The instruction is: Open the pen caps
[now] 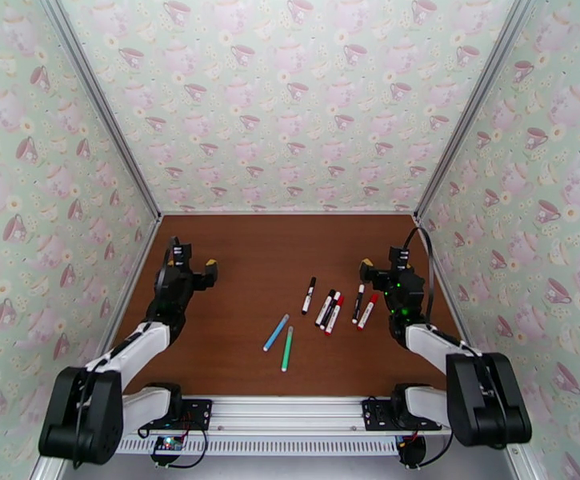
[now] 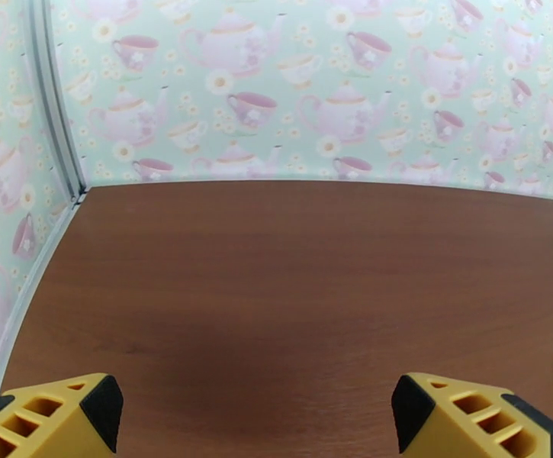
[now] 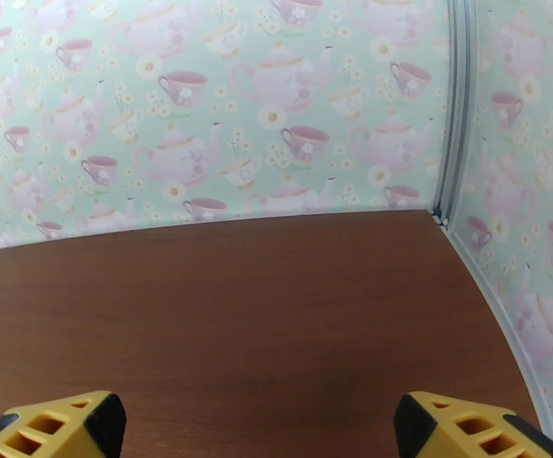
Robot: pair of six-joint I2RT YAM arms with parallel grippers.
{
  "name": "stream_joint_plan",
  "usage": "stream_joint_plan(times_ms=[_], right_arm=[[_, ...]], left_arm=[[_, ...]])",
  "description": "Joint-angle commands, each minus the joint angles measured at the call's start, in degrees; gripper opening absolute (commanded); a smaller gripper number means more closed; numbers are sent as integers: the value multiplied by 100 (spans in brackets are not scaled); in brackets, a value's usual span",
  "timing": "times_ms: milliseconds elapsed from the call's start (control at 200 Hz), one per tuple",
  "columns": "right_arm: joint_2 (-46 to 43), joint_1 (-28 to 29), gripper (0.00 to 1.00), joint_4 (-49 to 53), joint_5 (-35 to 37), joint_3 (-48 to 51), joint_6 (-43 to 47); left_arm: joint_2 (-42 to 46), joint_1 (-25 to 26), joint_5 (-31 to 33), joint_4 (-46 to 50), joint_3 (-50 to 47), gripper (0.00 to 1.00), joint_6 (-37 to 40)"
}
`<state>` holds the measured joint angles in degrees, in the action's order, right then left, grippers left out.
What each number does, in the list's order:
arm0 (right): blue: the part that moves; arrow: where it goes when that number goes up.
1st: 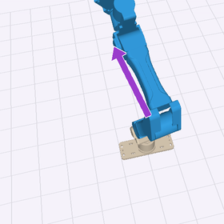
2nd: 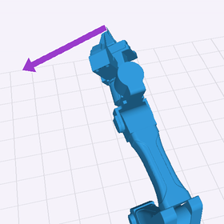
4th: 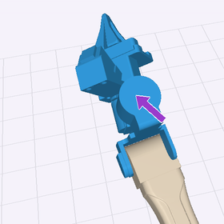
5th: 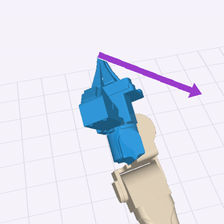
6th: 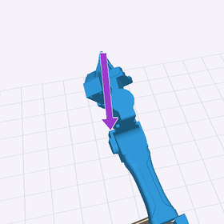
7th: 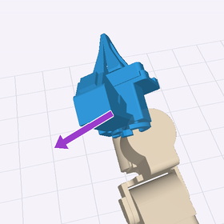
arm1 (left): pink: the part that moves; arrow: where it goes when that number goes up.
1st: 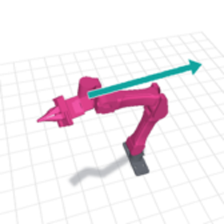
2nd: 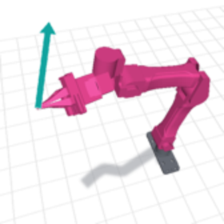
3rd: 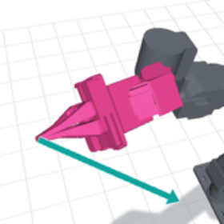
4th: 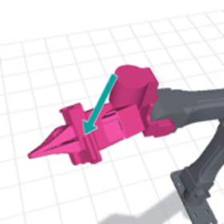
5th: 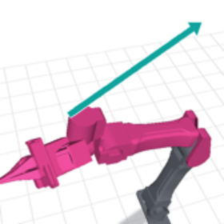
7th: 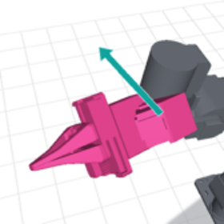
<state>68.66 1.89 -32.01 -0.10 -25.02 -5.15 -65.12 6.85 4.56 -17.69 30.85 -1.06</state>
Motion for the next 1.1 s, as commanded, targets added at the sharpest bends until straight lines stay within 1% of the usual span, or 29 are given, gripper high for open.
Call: stream_joint_plan(times_ms=[0, 65, 140, 205, 300, 366, 411, 466, 541, 581, 651, 711, 906, 1007, 1097], right_arm=[[-528, 22, 100, 1491, -390, -541, -612], [-766, 22, 100, 2101, -466, -762, -929], [-966, 26, 100, 2657, -535, -1006, -1058], [-1116, 22, 100, 3050, -459, -1187, -1256], [-1231, 23, 100, 3649, -219, -1484, -1472], [-1211, 23, 100, 4334, 352, -1760, -1892], [-1202, 22, 100, 4435, 474, -1792, -1992], [-1222, 19, 100, 4528, 230, -1803, -2001], [-1207, 21, 100, 4641, -349, -1793, -2078], [-1207, 22, 100, 4626, -536, -1723, -2134], [-1207, 22, 100, 4616, -837, -1616, -2219], [-1213, 22, 100, 4632, -1140, -1530, -2211], [-1081, 141, 99, 4926, -1633, -1462, -2122], [-1044, 400, 99, 5031, -1732, -1454, -2083], [-1007, 651, 99, 4923, -2157, -1380, -2169]], left_arm=[[272, 222, 87, 1685, 523, 100, -731], [318, 372, -114, 2163, 746, 100, -1032], [320, 622, -391, 2498, 912, 100, -1333], [268, 859, -570, 2690, 1040, 100, -1550], [140, 1375, -557, 2884, 1222, 100, -1757], [0, 1719, -553, 2965, 1348, 100, -1926], [-142, 1899, -628, 3040, 1448, 100, -2054], [-332, 2080, -726, 3134, 1581, 100, -2191], [-604, 2327, -829, 3221, 1740, 100, -2386], [-763, 2466, -819, 3296, 1842, 100, -2437], [-1071, 2711, -828, 3476, 2048, 99, -2423], [-1375, 2896, -804, 3842, 2324, 98, -2336], [-2039, 3211, -915, 4684, 2872, 90, -2094], [-2213, 3299, -1041, 4973, 2907, 83, -2007], [-2314, 3403, -1106, 5219, 2900, 78, -1914]])
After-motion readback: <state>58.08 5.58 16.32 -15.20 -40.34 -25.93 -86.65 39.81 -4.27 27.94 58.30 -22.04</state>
